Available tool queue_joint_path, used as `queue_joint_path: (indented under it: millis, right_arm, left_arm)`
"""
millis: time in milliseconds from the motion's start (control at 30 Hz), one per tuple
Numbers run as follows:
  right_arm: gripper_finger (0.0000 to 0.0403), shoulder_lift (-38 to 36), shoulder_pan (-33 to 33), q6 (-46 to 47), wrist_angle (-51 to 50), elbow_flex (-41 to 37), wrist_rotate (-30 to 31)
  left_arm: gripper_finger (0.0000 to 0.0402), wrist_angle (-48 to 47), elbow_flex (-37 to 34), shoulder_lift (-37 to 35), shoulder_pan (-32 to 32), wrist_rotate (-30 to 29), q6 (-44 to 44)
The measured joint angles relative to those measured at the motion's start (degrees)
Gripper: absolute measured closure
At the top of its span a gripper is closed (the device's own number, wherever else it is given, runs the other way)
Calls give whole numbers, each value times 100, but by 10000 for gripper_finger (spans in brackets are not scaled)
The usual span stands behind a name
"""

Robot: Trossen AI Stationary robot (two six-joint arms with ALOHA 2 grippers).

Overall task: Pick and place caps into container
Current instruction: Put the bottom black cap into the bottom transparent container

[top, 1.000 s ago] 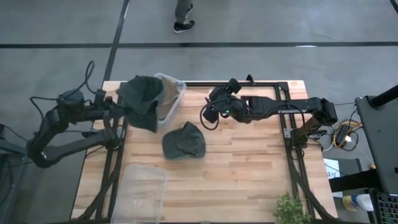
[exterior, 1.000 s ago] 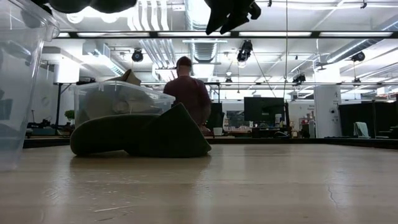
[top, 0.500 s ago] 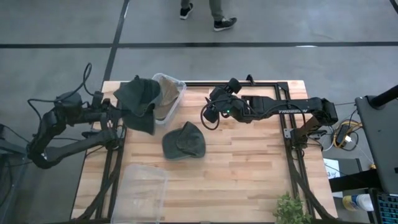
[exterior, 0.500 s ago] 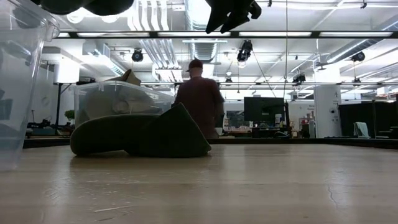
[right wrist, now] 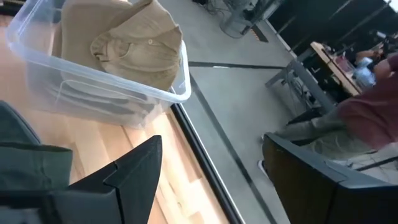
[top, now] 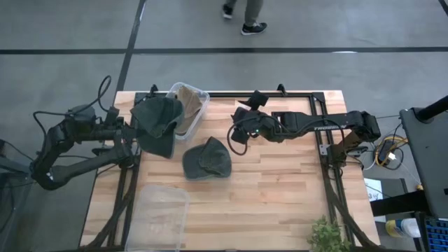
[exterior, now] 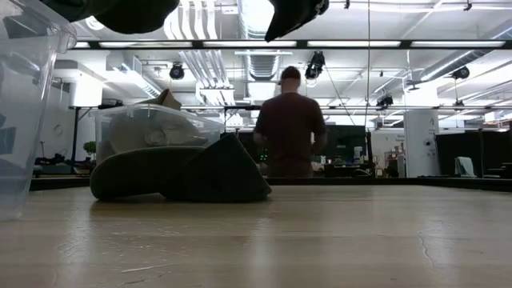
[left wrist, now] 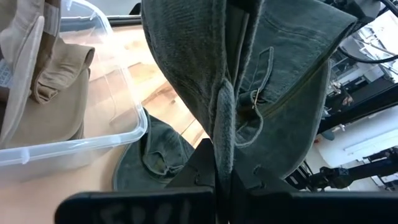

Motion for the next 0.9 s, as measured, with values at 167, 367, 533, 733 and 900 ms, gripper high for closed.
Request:
queue_joint_path:
  millis: [167,367,533,733,900]
  right_arm:
    - [144,1,78,-469,8,-2,-6]
    - [161,5,331,-1081,17,-4,-178]
    - [166,19,465,-1419,239,-4,-307]
    - [167,42,664,-2547,624,-13,-1111]
    - [174,32,823,-2707,985,-13,-1122]
  left_arm:
    - [397,-10,0,0,0,-2,2]
    - [397,-22,0,0,0,-2,9]
    - [397,-31,0,0,0,9,18]
    - [397,-294,0,0,0,175,-194]
    - [397,-569,0,2,1,471,-407]
